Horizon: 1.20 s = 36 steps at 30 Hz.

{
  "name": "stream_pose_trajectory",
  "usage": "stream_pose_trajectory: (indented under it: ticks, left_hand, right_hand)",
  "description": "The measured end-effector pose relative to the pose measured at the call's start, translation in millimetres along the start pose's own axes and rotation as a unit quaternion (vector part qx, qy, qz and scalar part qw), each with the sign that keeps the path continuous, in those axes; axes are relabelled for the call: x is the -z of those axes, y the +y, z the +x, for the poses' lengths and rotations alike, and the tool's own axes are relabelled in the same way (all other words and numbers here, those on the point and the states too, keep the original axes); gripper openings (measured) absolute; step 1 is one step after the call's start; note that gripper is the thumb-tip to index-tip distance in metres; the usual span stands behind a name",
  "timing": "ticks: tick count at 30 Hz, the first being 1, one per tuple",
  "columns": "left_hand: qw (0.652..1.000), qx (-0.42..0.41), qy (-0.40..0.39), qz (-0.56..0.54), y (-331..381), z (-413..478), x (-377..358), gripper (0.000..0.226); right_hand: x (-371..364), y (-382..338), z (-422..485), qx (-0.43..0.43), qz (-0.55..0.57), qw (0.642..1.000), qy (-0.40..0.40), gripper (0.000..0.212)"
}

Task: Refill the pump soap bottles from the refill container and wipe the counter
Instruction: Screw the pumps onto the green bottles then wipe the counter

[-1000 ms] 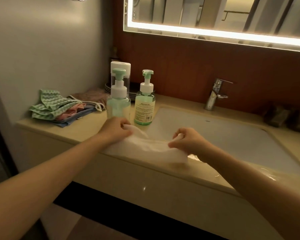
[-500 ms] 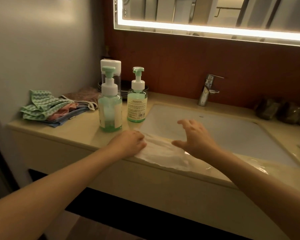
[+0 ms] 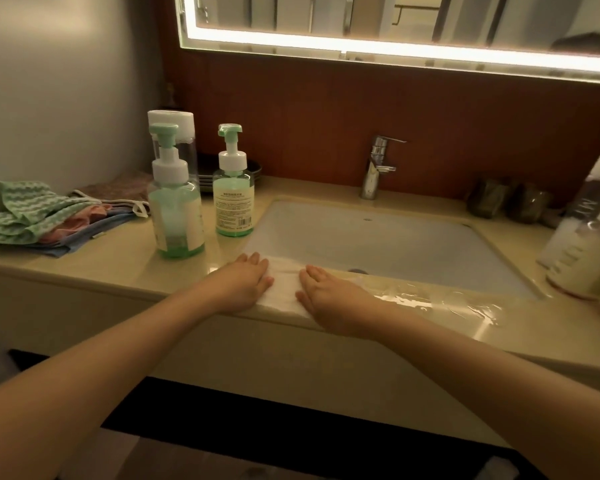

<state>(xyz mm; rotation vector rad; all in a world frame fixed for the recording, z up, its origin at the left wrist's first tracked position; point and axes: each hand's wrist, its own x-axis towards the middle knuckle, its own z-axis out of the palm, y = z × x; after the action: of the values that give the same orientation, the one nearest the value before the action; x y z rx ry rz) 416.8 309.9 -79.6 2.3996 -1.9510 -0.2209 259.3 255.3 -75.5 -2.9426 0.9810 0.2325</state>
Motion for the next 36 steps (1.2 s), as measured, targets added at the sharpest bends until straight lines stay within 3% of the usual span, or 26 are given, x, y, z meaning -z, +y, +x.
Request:
stream_pose_trajectory:
  ticks: [12,23,30,33,36]
  left_hand:
    - [0.997,-0.08,0.022,0.001,112.8,34.8,-25.7,0.05]
    - [0.983,-0.183,0.032,-0.017,267.8,66.7,-45.3,0.048]
    - [0.968,-0.248,0.029,-0.021,347.5,88.0,-49.8,0.043]
    - [0.964,-0.262,0.039,-0.028,359.5,94.8,-48.6,0.037]
    - [0.944,-0.298,0.134,-0.041,358.8,90.6,-50.5,0.037]
  right_hand:
    - [-14.3,99.2,-75.2,-0.077,0.035,0.996,-0.037,0.059]
    - [-28.4,211.8,-178.5,-0.191,0.035,0.979,-0.06,0.058]
    - [-39.2,273.8,-222.9,-0.261,-0.033,0.964,-0.047,0.058]
    - [-38.2,275.0,-227.2,-0.264,-0.028,0.964,-0.013,0.056]
    - [-44.2,265.6,-231.7,-0.264,-0.021,0.959,0.104,0.053]
